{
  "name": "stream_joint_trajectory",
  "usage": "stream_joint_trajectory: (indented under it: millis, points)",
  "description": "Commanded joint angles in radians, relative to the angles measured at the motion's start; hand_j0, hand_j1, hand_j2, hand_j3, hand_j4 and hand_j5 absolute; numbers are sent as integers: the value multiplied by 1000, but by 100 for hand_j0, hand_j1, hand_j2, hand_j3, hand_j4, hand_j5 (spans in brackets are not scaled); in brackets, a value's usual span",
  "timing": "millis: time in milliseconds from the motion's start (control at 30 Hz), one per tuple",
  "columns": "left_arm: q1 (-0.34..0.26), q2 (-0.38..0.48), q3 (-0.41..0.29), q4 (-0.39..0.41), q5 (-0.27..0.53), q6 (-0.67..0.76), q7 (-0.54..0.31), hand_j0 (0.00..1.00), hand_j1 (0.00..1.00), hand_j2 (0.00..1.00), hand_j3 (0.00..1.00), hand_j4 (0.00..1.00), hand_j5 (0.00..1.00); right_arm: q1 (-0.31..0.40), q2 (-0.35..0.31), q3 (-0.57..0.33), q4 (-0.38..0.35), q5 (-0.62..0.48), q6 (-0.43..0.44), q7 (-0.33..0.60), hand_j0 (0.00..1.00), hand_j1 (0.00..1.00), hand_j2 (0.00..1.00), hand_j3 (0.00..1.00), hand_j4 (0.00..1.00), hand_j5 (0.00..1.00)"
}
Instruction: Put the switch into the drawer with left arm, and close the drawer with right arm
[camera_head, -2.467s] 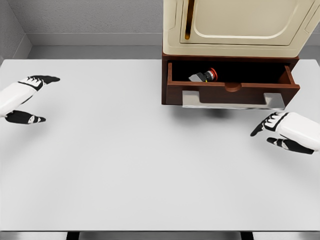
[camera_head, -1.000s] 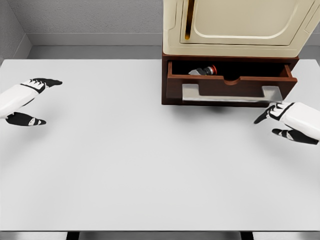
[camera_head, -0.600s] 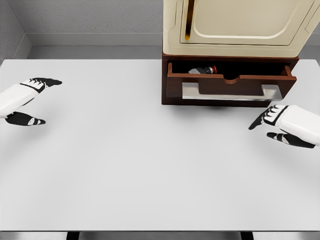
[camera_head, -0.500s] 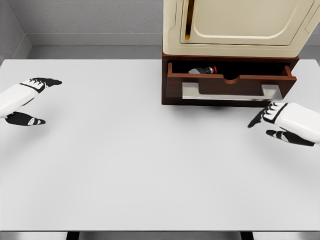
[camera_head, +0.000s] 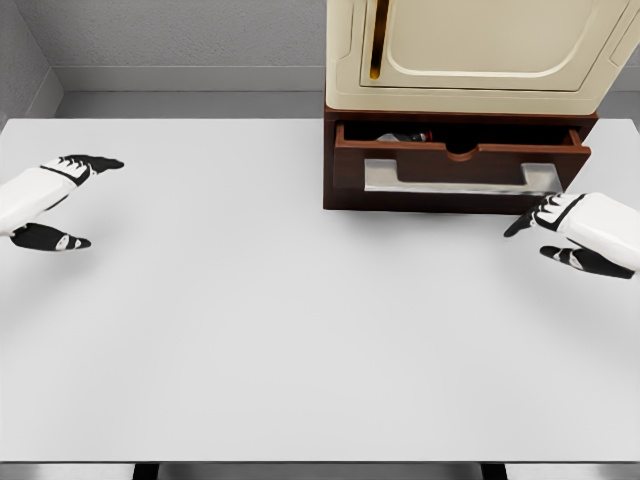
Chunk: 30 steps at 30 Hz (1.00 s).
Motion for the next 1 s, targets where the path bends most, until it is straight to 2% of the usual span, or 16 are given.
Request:
stream_joint_trajectory:
  millis: [0, 167, 467, 733, 833, 967]
  points:
    - [0, 1, 0, 0, 6, 2, 0, 100, 100, 100, 100, 100, 100, -2, 7, 0, 7, -8, 1, -3, 66, 66, 66, 66, 66, 66]
    - [-2, 1, 0, 1, 6, 2, 0, 100, 100, 100, 100, 100, 100, -51, 52, 8, 36, 5, 1, -3, 66, 66, 66, 66, 66, 66]
    - [-6, 1, 0, 3, 3, 2, 0, 100, 100, 100, 100, 100, 100, -51, 47, 8, 36, 8, 1, -1, 66, 66, 66, 66, 66, 66]
    - [-8, -1, 0, 4, 5, 2, 0, 100, 100, 100, 100, 100, 100, -67, 81, 12, 36, 27, 1, -1, 66, 66, 66, 66, 66, 66]
    - [-8, 1, 0, 3, 5, 2, 0, 100, 100, 100, 100, 100, 100, -110, 96, 63, 45, 31, 1, -1, 66, 66, 66, 66, 66, 66]
    - [-8, 1, 0, 3, 6, 2, -1, 100, 100, 100, 100, 100, 100, -123, 105, 71, 59, 31, 1, -1, 66, 66, 66, 66, 66, 66]
